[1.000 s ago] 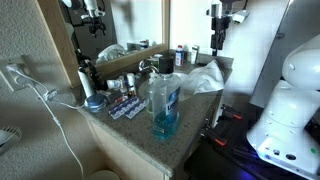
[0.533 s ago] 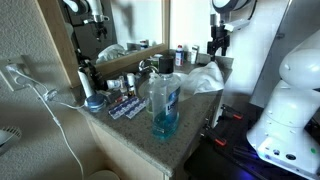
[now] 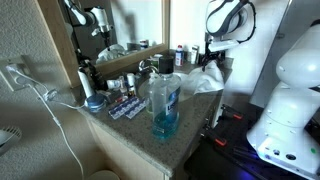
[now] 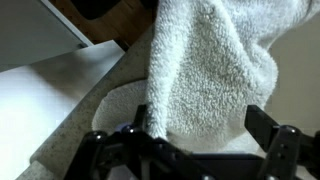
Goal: Wipe the mirror with the white cloth
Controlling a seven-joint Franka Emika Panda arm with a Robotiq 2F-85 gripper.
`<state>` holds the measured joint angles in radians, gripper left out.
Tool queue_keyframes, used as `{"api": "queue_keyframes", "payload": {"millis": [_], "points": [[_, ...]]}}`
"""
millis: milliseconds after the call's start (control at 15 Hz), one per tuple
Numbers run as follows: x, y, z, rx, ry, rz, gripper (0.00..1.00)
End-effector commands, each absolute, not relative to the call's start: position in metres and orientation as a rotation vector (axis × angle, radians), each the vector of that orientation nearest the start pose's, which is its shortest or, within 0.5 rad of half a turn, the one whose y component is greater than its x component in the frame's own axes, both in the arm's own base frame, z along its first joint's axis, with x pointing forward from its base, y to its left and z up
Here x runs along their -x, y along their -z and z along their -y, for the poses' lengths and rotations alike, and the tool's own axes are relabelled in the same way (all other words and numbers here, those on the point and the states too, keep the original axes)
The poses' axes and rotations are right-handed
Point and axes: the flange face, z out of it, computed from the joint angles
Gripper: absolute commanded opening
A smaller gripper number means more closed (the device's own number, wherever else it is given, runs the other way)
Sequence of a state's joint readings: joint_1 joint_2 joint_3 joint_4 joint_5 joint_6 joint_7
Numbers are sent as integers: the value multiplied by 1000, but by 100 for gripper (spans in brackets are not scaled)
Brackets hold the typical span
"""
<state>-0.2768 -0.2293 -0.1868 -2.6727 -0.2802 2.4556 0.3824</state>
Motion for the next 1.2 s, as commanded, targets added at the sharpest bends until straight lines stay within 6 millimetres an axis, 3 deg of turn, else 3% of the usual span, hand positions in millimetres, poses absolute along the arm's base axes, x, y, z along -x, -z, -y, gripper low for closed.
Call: {"api": "queue_keyframes", "payload": {"millis": [0,67,133,333,733,1000,1133], "points": [[-368,-266,190,3071,77,-1296,100],[-367,-256,195,3065,72,-1374,76],[-368,-249,193,3062,61,-1434,74],[-371,-234,189,3037,46,-1580,49],[-384,-238,188,2985,7,-1657,8],[-391,-244,188,2936,29,-1665,0],[-398,-252,186,2881,60,-1664,1]]}}
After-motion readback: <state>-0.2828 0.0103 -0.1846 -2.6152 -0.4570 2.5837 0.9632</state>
